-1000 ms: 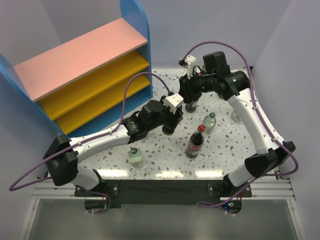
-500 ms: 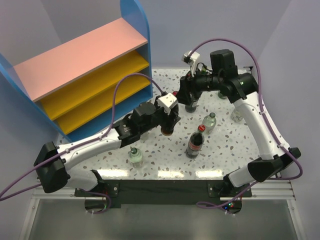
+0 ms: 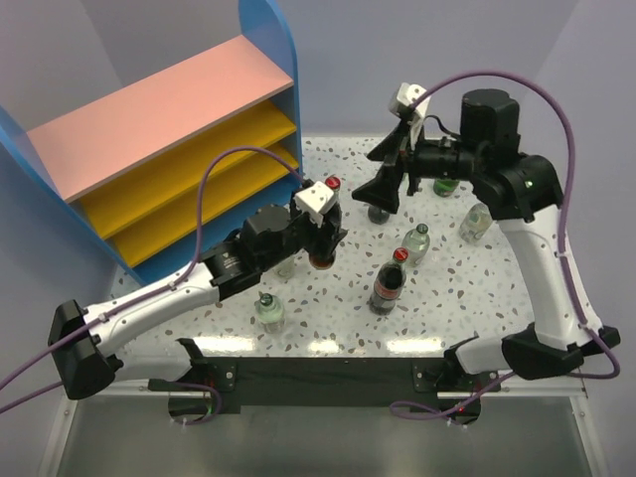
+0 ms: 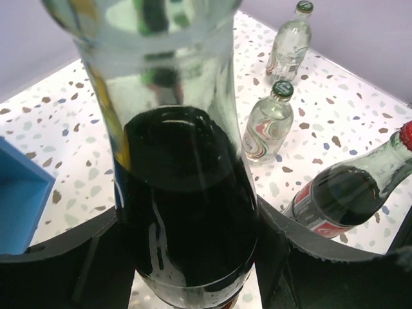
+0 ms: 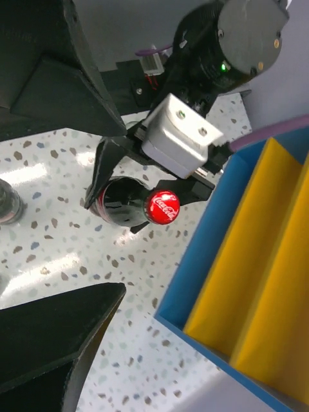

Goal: Place and organize the beverage onto the shelf
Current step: Pick up the drink from the center of the board, then place the drink on the shelf.

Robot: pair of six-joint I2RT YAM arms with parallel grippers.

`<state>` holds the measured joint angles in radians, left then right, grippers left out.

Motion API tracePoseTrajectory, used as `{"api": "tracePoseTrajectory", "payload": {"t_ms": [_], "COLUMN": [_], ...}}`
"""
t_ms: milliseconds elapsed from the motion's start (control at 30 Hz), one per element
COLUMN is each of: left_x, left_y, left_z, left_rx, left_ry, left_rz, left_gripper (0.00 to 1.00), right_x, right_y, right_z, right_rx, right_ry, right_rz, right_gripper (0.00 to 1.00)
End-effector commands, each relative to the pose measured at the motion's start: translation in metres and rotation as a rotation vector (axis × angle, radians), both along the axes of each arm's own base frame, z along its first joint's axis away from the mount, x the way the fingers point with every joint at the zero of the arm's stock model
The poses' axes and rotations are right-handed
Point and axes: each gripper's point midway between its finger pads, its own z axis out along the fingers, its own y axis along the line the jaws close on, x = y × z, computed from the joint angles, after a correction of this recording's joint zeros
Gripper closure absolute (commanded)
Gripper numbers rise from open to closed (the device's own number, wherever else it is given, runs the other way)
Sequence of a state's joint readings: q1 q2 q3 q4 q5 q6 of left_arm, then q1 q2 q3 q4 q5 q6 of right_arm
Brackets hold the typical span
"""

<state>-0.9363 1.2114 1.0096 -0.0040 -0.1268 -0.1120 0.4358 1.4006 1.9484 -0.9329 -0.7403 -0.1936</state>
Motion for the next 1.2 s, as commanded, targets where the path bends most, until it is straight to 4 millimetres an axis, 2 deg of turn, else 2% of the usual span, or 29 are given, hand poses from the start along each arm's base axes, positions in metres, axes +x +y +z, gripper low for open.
{"api": "tracePoseTrajectory", "payload": {"t_ms": [0,67,100,133,267,300,367,400,467,500,533,567,600,633,667,700,733,767,800,867,900,1000,1167], "left_x": [0.002,0.002,0.0,0.0,-0.001,-0.004,0.0,-0.003,0.004,0.008,0.011,0.01,0.016,0.026,0.026,0.03,0.042,0.043,0.053,0.058,0.066,0.07,0.084], "left_y": [0.019,0.027,0.03,0.035,0.051,0.058,0.065,0.073,0.08,0.087,0.089,0.101,0.107,0.102,0.117,0.121,0.116,0.133,0.13,0.148,0.149,0.16,0.173], "left_z": [0.115,0.123,0.139,0.145,0.189,0.214,0.226,0.248,0.26,0.276,0.283,0.307,0.31,0.31,0.335,0.34,0.338,0.359,0.357,0.373,0.374,0.387,0.394], "left_rx": [-0.231,-0.224,-0.246,-0.244,-0.28,-0.317,-0.309,-0.334,-0.323,-0.319,-0.317,-0.362,-0.312,-0.287,-0.324,-0.311,-0.292,-0.327,-0.304,-0.323,-0.308,-0.308,-0.282], "left_ry": [-0.186,-0.191,-0.207,-0.207,-0.233,-0.258,-0.267,-0.289,-0.31,-0.337,-0.346,-0.368,-0.395,-0.395,-0.429,-0.435,-0.433,-0.464,-0.464,-0.5,-0.517,-0.573,-0.621], "left_rz": [0.07,0.091,0.097,0.113,0.164,0.177,0.217,0.231,0.285,0.326,0.348,0.38,0.418,0.439,0.471,0.487,0.499,0.536,0.544,0.596,0.621,0.681,0.771], "left_gripper": [1.0,1.0,1.0,1.0,1.0,1.0,1.0,1.0,1.0,1.0,1.0,1.0,1.0,1.0,1.0,1.0,1.0,1.0,1.0,1.0,1.0,1.0,1.0], "right_x": [-0.033,-0.032,-0.029,-0.027,-0.014,-0.012,-0.008,-0.004,0.0,0.004,0.004,0.005,0.006,0.007,0.007,0.008,0.007,0.008,0.008,0.007,0.005,0.005,0.003], "right_y": [-0.016,-0.021,-0.024,-0.029,-0.04,-0.042,-0.046,-0.05,-0.054,-0.056,-0.057,-0.058,-0.059,-0.06,-0.06,-0.06,-0.059,-0.059,-0.059,-0.057,-0.057,-0.055,-0.053], "right_z": [0.047,0.048,0.044,0.043,0.024,0.021,0.015,0.014,0.01,0.007,0.008,0.004,0.005,0.003,0.0,-0.001,-0.001,-0.004,-0.005,-0.006,-0.005,-0.007,-0.01], "right_rx": [0.057,0.061,0.055,0.053,0.024,0.021,0.022,0.02,0.025,0.026,0.03,0.029,0.034,0.034,0.034,0.035,0.038,0.036,0.036,0.038,0.04,0.045,0.051], "right_ry": [-0.163,-0.163,-0.151,-0.156,-0.119,-0.111,-0.094,-0.091,-0.078,-0.064,-0.068,-0.057,-0.057,-0.052,-0.043,-0.04,-0.036,-0.03,-0.03,-0.024,-0.025,-0.012,0.001], "right_rz": [0.04,0.019,0.004,-0.02,-0.095,-0.107,-0.133,-0.154,-0.181,-0.196,-0.2,-0.204,-0.21,-0.212,-0.213,-0.213,-0.207,-0.206,-0.204,-0.194,-0.188,-0.179,-0.165], "right_gripper": [0.01,0.01,0.01,0.01,0.01,0.01,0.01,0.01,0.01,0.01,0.01,0.01,0.01,0.01,0.01,0.01,0.01,0.01,0.01,0.01,0.01,0.01,0.01]}}
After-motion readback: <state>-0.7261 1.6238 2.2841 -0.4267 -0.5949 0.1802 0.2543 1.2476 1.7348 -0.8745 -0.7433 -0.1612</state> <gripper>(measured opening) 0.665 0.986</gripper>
